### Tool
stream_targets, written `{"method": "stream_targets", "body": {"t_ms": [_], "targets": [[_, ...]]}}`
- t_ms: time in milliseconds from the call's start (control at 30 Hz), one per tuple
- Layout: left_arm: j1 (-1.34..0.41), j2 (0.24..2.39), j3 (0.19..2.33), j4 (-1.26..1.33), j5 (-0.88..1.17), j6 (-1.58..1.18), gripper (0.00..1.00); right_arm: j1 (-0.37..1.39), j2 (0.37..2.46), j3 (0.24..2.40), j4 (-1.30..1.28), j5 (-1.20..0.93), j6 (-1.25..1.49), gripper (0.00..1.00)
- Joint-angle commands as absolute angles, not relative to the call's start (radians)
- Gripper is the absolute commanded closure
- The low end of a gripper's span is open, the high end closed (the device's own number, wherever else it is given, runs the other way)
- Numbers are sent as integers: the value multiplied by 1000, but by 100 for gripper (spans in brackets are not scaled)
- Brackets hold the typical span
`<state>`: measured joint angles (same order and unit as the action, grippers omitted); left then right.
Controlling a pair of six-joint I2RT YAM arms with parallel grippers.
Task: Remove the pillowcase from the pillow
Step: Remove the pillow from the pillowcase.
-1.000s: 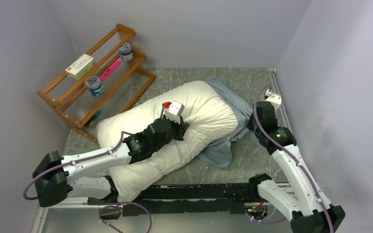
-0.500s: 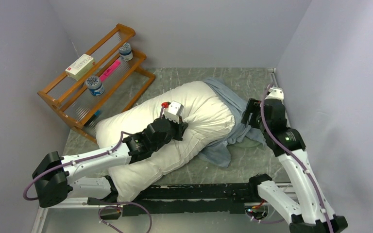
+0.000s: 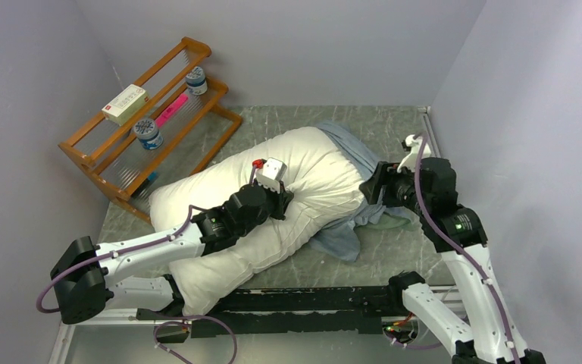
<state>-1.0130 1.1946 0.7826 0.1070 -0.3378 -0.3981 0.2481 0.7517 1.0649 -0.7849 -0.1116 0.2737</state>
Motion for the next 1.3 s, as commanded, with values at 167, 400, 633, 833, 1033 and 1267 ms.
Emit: {"method": "stream_targets", "body": {"t_ms": [167,400,633,833,1033,1267], "targets": [[-970,1202,741,-197,-477,-361,95,247,770,950,-790,-148,408,35],[-970,1195,741,-202,-486,-359,95,248,769,883,-755,11,444,43],[-970,1189,741,-211,-501,-356,95,247,753,883,-736,186,445,60],[-970,1195,741,-209,-502,-359,95,247,721,901,-756,320,492,85],[-969,1176,738,-217,-513,-359,95,247,706,881,-755,410,538,100],[-969,1151,723,-227,-524,-368,95,248,693,812,-734,545,657,100]]}}
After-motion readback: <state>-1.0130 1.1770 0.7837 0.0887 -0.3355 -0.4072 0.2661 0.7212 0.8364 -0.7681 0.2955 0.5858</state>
